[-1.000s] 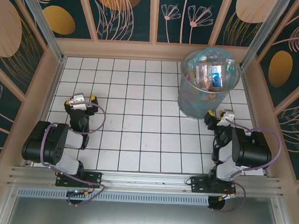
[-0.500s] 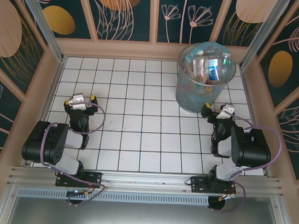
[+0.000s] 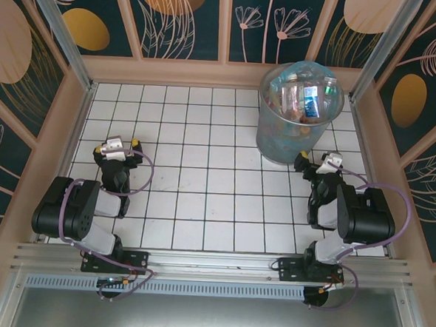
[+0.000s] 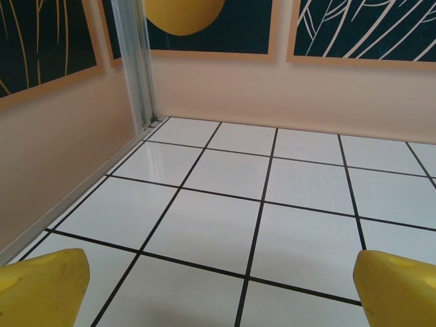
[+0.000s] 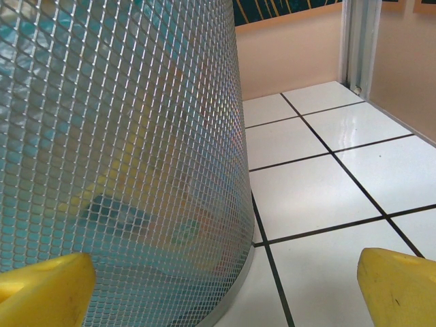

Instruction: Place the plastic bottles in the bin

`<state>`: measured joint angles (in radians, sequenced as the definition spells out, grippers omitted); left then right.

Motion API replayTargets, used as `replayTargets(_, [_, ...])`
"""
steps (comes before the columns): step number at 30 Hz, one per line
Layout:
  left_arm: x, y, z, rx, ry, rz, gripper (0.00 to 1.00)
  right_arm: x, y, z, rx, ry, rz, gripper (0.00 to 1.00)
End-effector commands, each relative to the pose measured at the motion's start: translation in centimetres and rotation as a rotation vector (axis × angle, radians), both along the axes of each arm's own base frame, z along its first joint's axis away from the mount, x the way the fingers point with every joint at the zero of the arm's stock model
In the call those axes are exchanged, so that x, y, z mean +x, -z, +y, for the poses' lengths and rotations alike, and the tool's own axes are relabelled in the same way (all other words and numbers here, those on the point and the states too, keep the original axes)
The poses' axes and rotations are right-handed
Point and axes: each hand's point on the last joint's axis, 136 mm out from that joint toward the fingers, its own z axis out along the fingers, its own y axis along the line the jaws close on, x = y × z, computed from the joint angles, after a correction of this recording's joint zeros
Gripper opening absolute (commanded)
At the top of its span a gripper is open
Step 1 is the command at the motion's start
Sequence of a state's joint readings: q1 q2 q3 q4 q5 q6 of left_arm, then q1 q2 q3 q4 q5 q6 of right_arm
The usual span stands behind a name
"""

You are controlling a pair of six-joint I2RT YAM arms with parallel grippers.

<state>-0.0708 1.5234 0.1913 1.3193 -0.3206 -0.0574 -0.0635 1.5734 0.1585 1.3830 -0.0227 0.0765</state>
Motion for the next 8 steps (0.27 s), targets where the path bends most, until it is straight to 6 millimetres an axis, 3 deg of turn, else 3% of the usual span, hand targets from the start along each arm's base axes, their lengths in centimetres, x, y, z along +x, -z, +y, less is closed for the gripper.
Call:
replayTargets(1, [0.63,-0.83,0.01,-0.022,0.007,-0.029,0.99,0.47,-1.45,-0.33,-0.022,0.022,-0.045,0.99])
replayTargets(8, [0.48,-1.00,0.10,-0.022,0.002,-0.038,0.99,0.16,-1.54,-0.33,-0.023,0.025,-0.054,0.99])
